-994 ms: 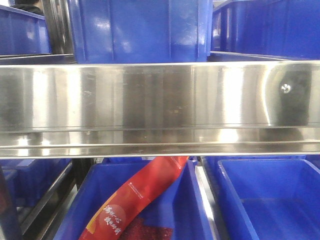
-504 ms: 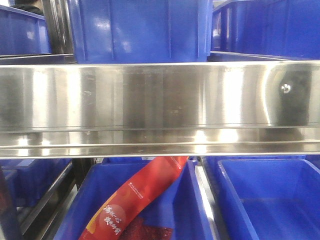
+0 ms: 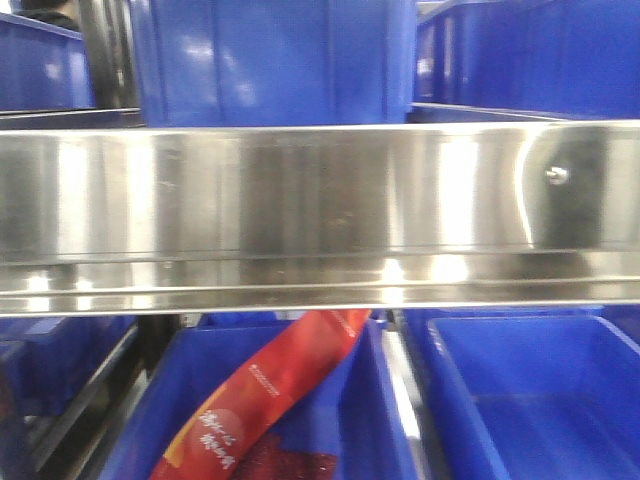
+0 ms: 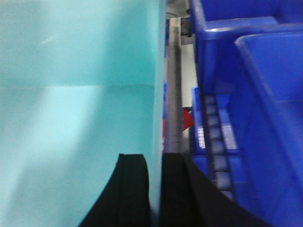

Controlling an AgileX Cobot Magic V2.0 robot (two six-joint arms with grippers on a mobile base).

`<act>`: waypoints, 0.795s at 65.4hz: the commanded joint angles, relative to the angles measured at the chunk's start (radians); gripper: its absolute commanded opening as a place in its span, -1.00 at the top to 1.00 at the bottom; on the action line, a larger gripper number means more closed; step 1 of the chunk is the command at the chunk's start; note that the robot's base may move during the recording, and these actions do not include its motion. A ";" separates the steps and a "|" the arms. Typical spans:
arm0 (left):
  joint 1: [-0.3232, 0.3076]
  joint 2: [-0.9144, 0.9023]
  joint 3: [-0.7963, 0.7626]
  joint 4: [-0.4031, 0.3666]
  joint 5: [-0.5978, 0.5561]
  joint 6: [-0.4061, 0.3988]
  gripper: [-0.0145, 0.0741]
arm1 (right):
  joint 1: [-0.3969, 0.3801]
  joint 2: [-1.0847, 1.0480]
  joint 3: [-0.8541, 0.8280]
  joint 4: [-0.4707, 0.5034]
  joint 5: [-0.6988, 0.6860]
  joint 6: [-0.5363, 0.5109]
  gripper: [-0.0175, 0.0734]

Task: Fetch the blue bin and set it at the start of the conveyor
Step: 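Hold the bin with both grippers while the base drives away from the rack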

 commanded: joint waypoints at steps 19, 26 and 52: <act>-0.002 -0.013 -0.015 0.022 -0.037 0.009 0.92 | -0.007 -0.017 -0.009 -0.083 -0.024 -0.007 0.98; -0.002 -0.013 -0.015 0.022 -0.037 0.009 0.92 | -0.007 -0.017 -0.009 -0.083 -0.024 -0.007 0.98; -0.002 -0.013 -0.015 0.022 -0.037 0.009 0.92 | -0.007 -0.017 -0.009 -0.083 -0.024 -0.007 0.98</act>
